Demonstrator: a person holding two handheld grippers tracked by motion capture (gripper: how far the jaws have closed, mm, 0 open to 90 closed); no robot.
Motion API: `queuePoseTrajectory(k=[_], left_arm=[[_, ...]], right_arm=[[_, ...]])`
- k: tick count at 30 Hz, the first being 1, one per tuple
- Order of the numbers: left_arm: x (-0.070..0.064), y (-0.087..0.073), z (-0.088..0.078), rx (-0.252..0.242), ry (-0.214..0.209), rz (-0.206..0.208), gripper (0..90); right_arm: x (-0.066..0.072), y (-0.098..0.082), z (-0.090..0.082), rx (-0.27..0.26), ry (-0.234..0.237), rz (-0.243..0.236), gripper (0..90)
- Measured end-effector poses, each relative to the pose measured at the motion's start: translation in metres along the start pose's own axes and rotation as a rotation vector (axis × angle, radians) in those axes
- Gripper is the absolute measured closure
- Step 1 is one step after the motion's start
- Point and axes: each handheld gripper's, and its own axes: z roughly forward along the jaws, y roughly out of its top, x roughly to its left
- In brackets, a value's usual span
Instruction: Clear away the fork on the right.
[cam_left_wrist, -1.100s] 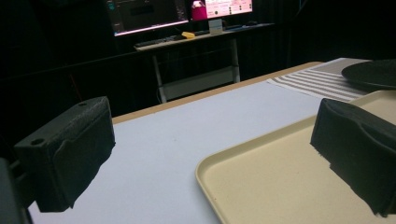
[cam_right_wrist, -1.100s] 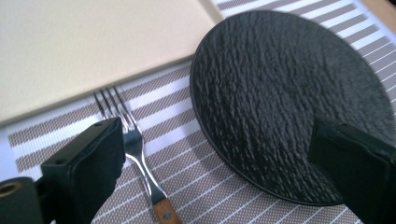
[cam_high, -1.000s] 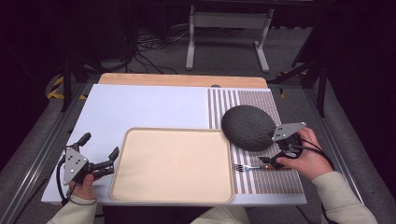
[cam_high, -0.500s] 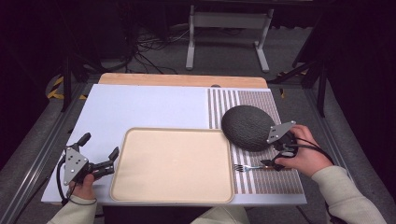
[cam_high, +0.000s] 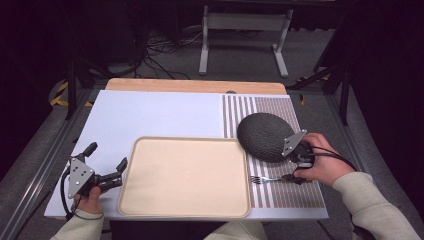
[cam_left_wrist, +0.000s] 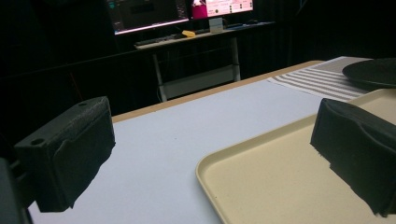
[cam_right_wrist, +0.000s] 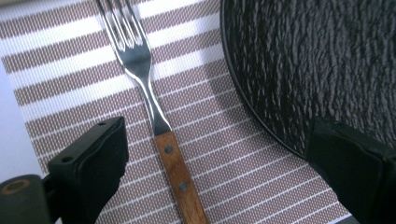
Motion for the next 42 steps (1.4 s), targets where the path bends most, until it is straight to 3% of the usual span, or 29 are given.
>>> queuePoseTrajectory(k=[6,10,12,15,21,26,34,38,42], left_arm=[[0.0,0.0,0.0,0.0,0.0,-0.001,0.3],[0.0,0.0,0.0,-0.001,0.0,-0.001,0.3],[0.0,-0.001,0.0,0.002,-0.002,-0.005,0.3],[0.0,0.0,0.0,0.001,0.001,-0.004,0.3],[0.0,-0.001,0.0,0.0,-0.002,-0.004,0.3],[0.0,0.0,0.0,0.003,-0.004,0.003,0.3],[0.0,-0.001,0.0,0.002,-0.009,0.003,0.4],[0.0,0.0,0.0,0.004,-0.012,0.003,0.6],[0.0,-0.001,0.0,0.002,-0.011,0.004,0.6]], right_arm=[[0.0,-0.002,0.004,0.019,0.034,-0.009,9.1],[0.002,-0.003,0.008,0.036,0.062,-0.065,10.4],[0.004,-0.003,0.012,0.052,0.083,-0.102,17.9],[0.006,-0.002,0.014,0.08,0.093,-0.105,23.4],[0.008,0.0,0.023,0.143,0.14,-0.182,40.2],[0.008,0.0,0.026,0.196,0.136,-0.214,48.7],[0.012,0.006,0.033,0.269,0.159,-0.279,71.2],[0.012,0.009,0.035,0.296,0.163,-0.306,77.0],[0.013,0.011,0.036,0.316,0.161,-0.325,77.3]])
